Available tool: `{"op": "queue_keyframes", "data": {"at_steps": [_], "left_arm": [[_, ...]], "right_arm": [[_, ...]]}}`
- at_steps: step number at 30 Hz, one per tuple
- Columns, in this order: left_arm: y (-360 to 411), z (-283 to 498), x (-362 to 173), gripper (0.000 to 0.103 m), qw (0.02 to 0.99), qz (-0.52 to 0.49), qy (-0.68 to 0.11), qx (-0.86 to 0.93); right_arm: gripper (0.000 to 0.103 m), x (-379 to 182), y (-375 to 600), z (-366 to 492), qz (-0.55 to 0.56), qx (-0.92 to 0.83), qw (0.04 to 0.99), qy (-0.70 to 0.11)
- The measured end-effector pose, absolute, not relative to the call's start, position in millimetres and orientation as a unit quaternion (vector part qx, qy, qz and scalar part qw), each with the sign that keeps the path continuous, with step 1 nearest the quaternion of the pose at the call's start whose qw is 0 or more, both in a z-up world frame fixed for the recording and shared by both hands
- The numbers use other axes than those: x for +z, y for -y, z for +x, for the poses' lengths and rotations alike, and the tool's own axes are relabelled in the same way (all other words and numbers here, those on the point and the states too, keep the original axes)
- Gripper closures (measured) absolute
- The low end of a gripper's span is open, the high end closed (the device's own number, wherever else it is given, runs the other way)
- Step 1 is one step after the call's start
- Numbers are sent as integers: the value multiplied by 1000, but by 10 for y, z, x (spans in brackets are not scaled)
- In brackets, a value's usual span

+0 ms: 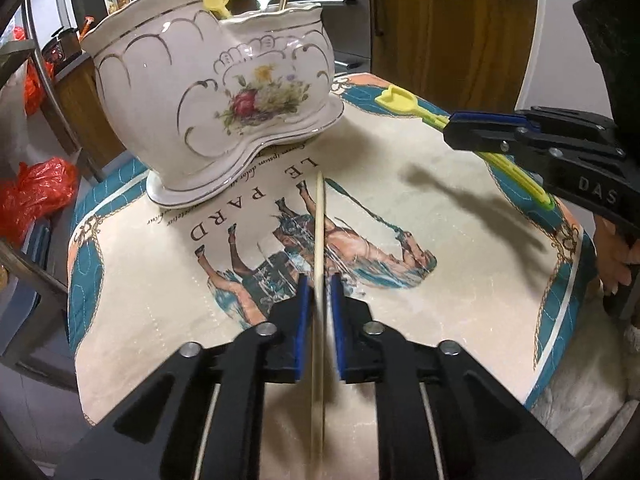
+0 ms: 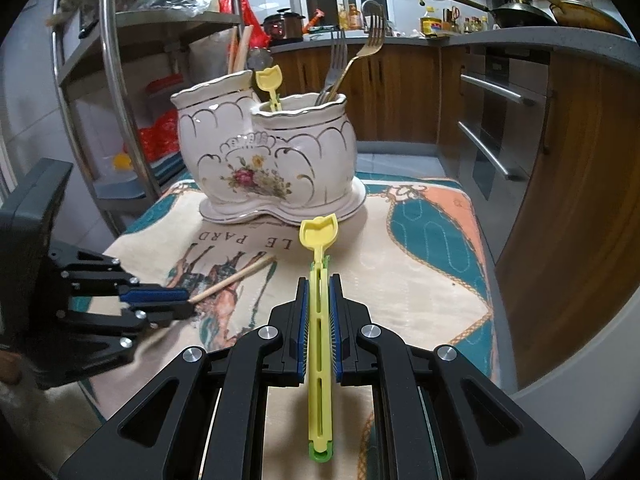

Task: Organize utensils
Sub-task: 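Lift the chopstick with the left tool while the right tool carries the tongs toward the short cup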

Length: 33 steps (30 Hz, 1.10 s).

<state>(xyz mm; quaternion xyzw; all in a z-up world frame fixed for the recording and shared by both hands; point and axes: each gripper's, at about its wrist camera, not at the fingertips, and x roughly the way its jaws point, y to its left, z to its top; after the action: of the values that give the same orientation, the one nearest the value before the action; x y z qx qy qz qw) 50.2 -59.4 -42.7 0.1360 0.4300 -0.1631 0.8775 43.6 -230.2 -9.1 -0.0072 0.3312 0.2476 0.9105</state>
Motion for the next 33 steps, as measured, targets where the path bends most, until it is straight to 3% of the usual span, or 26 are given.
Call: {"op": "queue_keyframes", "data": {"at_steps": [2, 5, 9, 14, 24, 33], "left_arm": [[592, 527, -436, 79, 878, 138, -428, -162], [591, 542, -445, 79, 880, 137, -424, -165], [582, 571, -474, 97, 881, 133, -416, -179], [472, 515, -405, 98, 890, 125, -389, -200], [-64, 178, 258, 98, 945, 36, -224, -234], [-429, 655, 827, 98, 970, -72, -100, -210]], "right_arm": [[92, -81, 2290, 425, -7, 248, 911, -328], [92, -55, 2297, 405, -3, 251, 914, -319], [92, -10, 2337, 386, 8, 253, 919, -302], [92, 79, 2405, 365, 27, 250, 929, -273], [92, 522, 2509, 396, 76, 251, 950, -170], [92, 879, 2308, 868, 126, 279, 947, -102]]}}
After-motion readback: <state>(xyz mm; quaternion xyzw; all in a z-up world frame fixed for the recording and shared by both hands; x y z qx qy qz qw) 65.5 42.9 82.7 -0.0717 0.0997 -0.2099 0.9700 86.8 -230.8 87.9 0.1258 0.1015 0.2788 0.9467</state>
